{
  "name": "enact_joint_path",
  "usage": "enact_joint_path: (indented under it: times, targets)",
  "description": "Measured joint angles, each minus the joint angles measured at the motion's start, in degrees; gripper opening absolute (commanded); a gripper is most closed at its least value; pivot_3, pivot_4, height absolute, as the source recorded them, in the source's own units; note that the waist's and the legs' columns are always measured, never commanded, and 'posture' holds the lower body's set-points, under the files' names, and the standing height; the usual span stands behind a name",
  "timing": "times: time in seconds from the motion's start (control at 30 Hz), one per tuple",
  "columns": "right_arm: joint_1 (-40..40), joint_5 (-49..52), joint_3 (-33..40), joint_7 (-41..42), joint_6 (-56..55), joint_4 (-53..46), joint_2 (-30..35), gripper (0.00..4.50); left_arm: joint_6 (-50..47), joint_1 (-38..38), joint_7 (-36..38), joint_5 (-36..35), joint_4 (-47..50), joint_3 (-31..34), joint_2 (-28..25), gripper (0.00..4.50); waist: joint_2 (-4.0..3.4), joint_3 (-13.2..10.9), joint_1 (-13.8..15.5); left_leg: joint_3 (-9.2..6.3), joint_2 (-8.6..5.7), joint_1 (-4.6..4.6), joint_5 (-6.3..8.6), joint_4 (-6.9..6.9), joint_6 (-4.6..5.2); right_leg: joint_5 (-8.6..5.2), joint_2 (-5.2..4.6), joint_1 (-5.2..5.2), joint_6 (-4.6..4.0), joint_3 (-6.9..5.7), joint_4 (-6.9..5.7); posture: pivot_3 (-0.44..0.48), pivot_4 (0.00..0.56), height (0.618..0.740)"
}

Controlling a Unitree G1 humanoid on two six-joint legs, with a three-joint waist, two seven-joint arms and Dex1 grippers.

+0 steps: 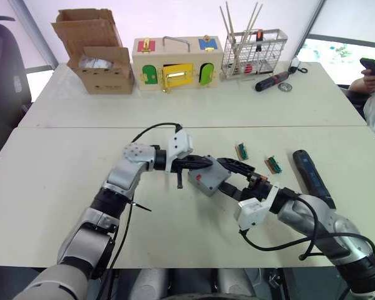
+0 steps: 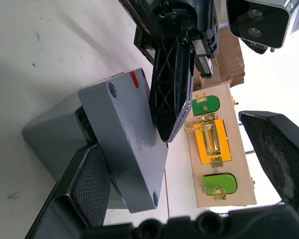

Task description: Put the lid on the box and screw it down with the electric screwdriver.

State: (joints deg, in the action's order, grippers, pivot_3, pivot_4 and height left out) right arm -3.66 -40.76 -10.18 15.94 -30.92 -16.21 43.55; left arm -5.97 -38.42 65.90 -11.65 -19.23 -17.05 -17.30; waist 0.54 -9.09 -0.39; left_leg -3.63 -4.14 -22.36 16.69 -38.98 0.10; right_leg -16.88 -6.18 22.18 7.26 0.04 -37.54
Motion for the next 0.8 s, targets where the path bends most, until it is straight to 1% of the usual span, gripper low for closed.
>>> enact_joint_path:
  times: [0.5, 0.8]
  targets:
    - [-7.31, 9.09, -1.17, 14.24, -2.11, 0.18, 4.82, 4.47, 1.91, 0.47, 0.39, 0.99, 0.33, -0.09, -0.7, 0.0, 0.0, 0.0, -0.07, 0.0, 0.0, -0.02, 0.02, 0.02, 0.03, 0.0, -0.01, 0.0, 0.0, 0.0, 0.1, 0.0, 0.15, 0.74]
    - [-9.43, 12.37, -1.46, 20.33, -2.08, 0.99, 5.62, 4.47, 1.83, 1.04, 0.09, 0.99, 0.93, -0.09, -0.72, 0.0, 0.0, 0.0, -0.05, -0.01, 0.0, -0.02, 0.02, 0.02, 0.03, 0.0, -0.01, 0.0, 0.0, 0.0, 0.11, 0.0, 0.15, 0.74]
